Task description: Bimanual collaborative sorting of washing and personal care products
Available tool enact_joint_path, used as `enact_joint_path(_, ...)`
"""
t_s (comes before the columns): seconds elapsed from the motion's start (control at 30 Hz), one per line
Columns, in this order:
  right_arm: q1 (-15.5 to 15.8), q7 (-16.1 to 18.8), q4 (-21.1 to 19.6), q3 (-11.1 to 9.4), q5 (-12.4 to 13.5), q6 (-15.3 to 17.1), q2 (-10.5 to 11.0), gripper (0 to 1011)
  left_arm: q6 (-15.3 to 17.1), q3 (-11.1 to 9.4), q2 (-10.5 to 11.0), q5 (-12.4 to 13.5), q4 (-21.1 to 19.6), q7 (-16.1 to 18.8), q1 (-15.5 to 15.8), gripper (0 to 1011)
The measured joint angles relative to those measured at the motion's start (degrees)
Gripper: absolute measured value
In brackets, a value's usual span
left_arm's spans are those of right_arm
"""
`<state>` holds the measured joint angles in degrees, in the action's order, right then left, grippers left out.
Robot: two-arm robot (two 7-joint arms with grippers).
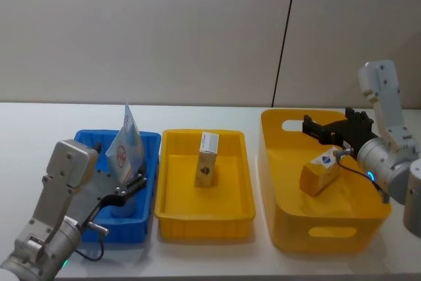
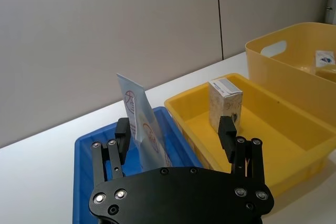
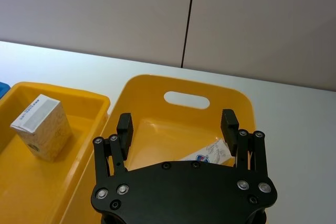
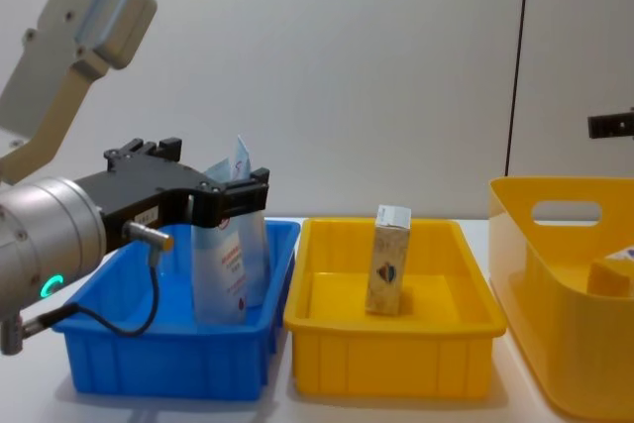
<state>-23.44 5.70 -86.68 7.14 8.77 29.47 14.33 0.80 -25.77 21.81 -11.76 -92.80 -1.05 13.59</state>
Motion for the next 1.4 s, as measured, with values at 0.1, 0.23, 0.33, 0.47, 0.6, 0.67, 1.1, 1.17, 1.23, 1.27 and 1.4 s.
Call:
enact_joint_path(0.1,0.0,0.0,0.0,0.0,0.0,0.0,0.0,1004,0.0,0.2,-0.1,-0.4,0.5,-0.4,0.1,1001)
enact_joint_path(0.23,0.0,0.0,0.0,0.0,0.0,0.0,0.0,1004,0.0,0.5,-0.4,-0.9,1.9,-1.0,0.3,1001)
enact_joint_path(0.33,0.0,0.0,0.1,0.0,0.0,0.0,0.0,1004,-0.2,0.7,-0.8,-1.4,3.2,-1.5,0.7,1001)
enact_joint_path(0.47,0.0,0.0,0.1,0.0,0.0,0.0,0.0,1004,-0.5,1.0,-1.1,-1.8,4.7,-2.3,1.3,1001)
enact_joint_path(0.6,0.0,0.0,0.1,0.0,0.0,0.0,0.0,1004,-0.9,1.3,-1.4,-2.1,6.3,-3.0,2.0,1002)
enact_joint_path(0.67,0.0,0.0,0.1,0.0,0.0,0.0,0.0,1004,-1.1,1.4,-1.5,-2.2,7.2,-3.4,2.5,1001)
enact_joint_path(1.1,0.0,0.0,0.1,0.0,0.0,0.0,0.0,1004,-3.5,2.0,-1.5,-2.0,12.6,-6.6,5.6,1001)
enact_joint_path(1.17,0.0,0.0,0.1,0.0,0.0,0.0,0.0,1004,-3.9,2.0,-1.5,-2.0,13.4,-7.0,5.9,1001)
enact_joint_path(1.23,0.0,0.0,0.1,0.0,0.0,0.0,0.0,1004,-4.5,2.1,-1.7,-2.0,14.7,-7.7,6.6,1001)
enact_joint_path(1.27,0.0,0.0,0.1,0.0,0.0,0.0,0.0,1004,-4.6,2.1,-1.7,-2.0,15.0,-7.9,6.8,1001)
enact_joint_path(1.4,0.0,0.0,0.1,0.0,0.0,0.0,0.0,1004,-5.4,2.1,-1.9,-1.9,16.3,-8.7,7.5,1001)
